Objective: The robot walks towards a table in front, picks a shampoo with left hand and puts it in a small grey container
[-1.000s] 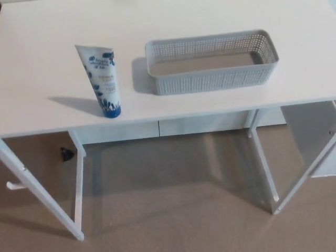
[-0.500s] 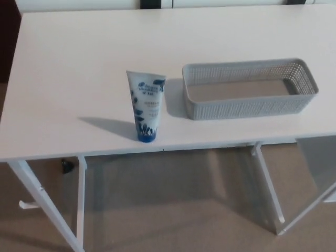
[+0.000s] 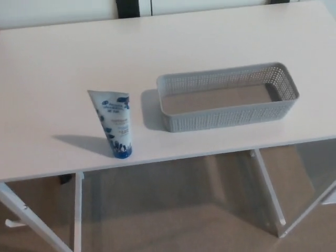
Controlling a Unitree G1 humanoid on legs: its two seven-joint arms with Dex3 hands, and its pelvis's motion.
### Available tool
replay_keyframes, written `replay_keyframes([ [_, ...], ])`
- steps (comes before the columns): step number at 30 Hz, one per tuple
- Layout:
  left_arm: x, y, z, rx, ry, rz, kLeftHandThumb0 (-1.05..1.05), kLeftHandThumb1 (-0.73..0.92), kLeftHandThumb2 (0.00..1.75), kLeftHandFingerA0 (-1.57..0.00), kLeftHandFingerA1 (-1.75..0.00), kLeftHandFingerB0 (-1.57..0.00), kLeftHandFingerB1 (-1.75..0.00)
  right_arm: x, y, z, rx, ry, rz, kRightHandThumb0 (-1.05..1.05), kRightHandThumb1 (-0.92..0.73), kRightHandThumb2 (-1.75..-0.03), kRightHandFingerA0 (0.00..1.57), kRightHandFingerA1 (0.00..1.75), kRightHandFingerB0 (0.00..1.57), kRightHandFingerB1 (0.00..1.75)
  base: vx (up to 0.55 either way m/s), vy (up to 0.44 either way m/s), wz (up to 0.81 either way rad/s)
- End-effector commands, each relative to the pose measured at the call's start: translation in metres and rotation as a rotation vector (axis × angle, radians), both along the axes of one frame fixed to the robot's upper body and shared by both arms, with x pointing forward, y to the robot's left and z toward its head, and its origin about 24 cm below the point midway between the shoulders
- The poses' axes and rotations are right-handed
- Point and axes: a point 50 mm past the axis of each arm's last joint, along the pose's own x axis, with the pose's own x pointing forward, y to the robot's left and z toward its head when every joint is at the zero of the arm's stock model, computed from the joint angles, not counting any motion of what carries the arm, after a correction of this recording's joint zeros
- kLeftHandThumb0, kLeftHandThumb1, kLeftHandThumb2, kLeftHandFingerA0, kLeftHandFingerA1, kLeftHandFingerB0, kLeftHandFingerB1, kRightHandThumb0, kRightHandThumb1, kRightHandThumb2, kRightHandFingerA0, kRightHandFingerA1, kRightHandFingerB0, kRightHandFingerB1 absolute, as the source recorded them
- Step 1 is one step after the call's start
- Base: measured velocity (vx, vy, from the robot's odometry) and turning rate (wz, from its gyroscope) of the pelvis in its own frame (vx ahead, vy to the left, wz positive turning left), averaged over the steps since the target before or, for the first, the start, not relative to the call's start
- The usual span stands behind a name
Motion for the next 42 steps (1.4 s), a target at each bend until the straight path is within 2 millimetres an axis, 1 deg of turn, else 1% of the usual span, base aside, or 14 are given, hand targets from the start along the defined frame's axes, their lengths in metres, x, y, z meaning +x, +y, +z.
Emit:
replay_keyframes([
  [1, 0.008, 0.004, 0.005, 0.033, 0.006, -0.042, -0.30, 0.64, 0.59, -0.68, -0.46, -0.47, -0.37, 0.007, -0.003, 0.004, -0.015, -0.017, 0.005, -0.23, -0.60, -0.58, 0.68, 0.50, 0.50, 0.41, 0.01, 0.209, -0.06],
  [12, 0.000, 0.006, 0.007, 0.047, 0.036, -0.150, -0.33, 0.62, 0.59, -0.66, -0.46, -0.49, -0.38, -0.006, -0.003, 0.001, -0.008, 0.000, -0.006, -0.21, -0.60, -0.58, 0.68, 0.49, 0.50, 0.41, 0.01, 0.113, 0.07],
  [14, -0.005, 0.008, 0.015, -0.027, -0.014, -0.161, -0.41, 0.51, 0.77, -0.55, -0.55, -0.41, -0.48, -0.007, -0.005, 0.001, -0.016, 0.015, -0.006, -0.23, -0.60, -0.58, 0.68, 0.49, 0.51, 0.41, 0.05, -0.089, 0.06],
  [15, -0.007, 0.008, 0.020, -0.058, -0.049, -0.169, -0.34, 0.60, 0.57, -0.60, -0.44, -0.46, -0.38, -0.007, -0.005, 0.001, -0.018, 0.014, -0.005, -0.23, -0.60, -0.58, 0.70, 0.51, 0.51, 0.41, 0.05, -0.090, 0.01],
  [17, -0.014, 0.007, 0.031, -0.128, -0.121, -0.177, -0.41, 0.48, 0.74, -0.53, -0.54, -0.38, -0.47, -0.006, -0.005, 0.002, -0.019, 0.011, 0.000, -0.23, -0.60, -0.58, 0.70, 0.50, 0.51, 0.41, 0.04, -0.092, -0.02],
  [18, -0.017, 0.006, 0.036, -0.142, -0.146, -0.190, -0.35, 0.59, 0.57, -0.59, -0.43, -0.43, -0.37, -0.006, -0.005, 0.002, -0.019, 0.011, 0.003, -0.22, -0.61, -0.58, 0.69, 0.49, 0.51, 0.41, 0.04, -0.089, -0.01],
  [20, -0.023, 0.004, 0.044, -0.175, -0.178, -0.197, -0.44, 0.48, 0.74, -0.50, -0.51, -0.37, -0.45, -0.006, -0.005, 0.002, -0.019, 0.012, 0.003, -0.21, -0.60, -0.58, 0.69, 0.49, 0.51, 0.41, 0.04, -0.084, 0.00],
  [21, -0.036, 0.002, 0.061, -0.237, -0.241, -0.245, -0.37, 0.56, 0.57, -0.51, -0.41, -0.39, -0.35, -0.007, -0.003, 0.001, -0.014, 0.014, 0.014, -0.21, -0.61, -0.58, 0.68, 0.49, 0.51, 0.41, 0.00, 0.000, 0.00],
  [24, -0.047, -0.001, 0.091, -0.360, -0.298, -0.336, -0.52, 0.42, 0.72, -0.46, -0.48, -0.33, -0.43, -0.008, -0.002, -0.001, -0.009, 0.035, 0.004, -0.22, -0.59, -0.57, 0.67, 0.49, 0.50, 0.41, 0.00, 0.000, 0.00],
  [25, -0.048, -0.004, 0.099, -0.387, -0.316, -0.362, -0.42, 0.49, 0.55, -0.49, -0.38, -0.38, -0.33, -0.008, -0.002, -0.002, -0.008, 0.036, 0.000, -0.22, -0.59, -0.57, 0.68, 0.49, 0.50, 0.41, 0.00, 0.000, 0.00],
  [27, -0.053, -0.009, 0.118, -0.428, -0.347, -0.424, -0.49, 0.41, 0.69, -0.44, -0.46, -0.34, -0.42, -0.010, -0.003, -0.002, -0.016, 0.042, 0.008, -0.22, -0.59, -0.57, 0.69, 0.49, 0.51, 0.41, 0.00, 0.000, 0.00],
  [30, -0.050, -0.018, 0.163, -0.517, -0.455, -0.608, -0.41, 0.51, 0.56, -0.39, -0.37, -0.29, -0.31, -0.006, -0.002, -0.002, -0.021, 0.041, 0.011, -0.22, -0.58, -0.57, 0.69, 0.50, 0.52, 0.42, 0.00, 0.000, 0.00],
  [37, -0.025, -0.048, 0.276, -0.758, -0.887, -0.893, -0.58, 0.41, 0.70, -0.34, -0.46, -0.21, -0.38, 0.002, -0.003, 0.001, -0.033, 0.034, 0.033, -0.22, -0.61, -0.58, 0.69, 0.49, 0.50, 0.41, 0.00, 0.000, 0.00],
  [42, -0.011, -0.062, 0.315, -0.662, -1.103, -0.945, -0.53, 0.38, 0.66, -0.28, -0.46, -0.14, -0.35, -0.009, -0.005, 0.000, -0.030, 0.041, 0.018, -0.22, -0.60, -0.57, 0.70, 0.50, 0.51, 0.41, 0.00, 0.000, 0.00],
])
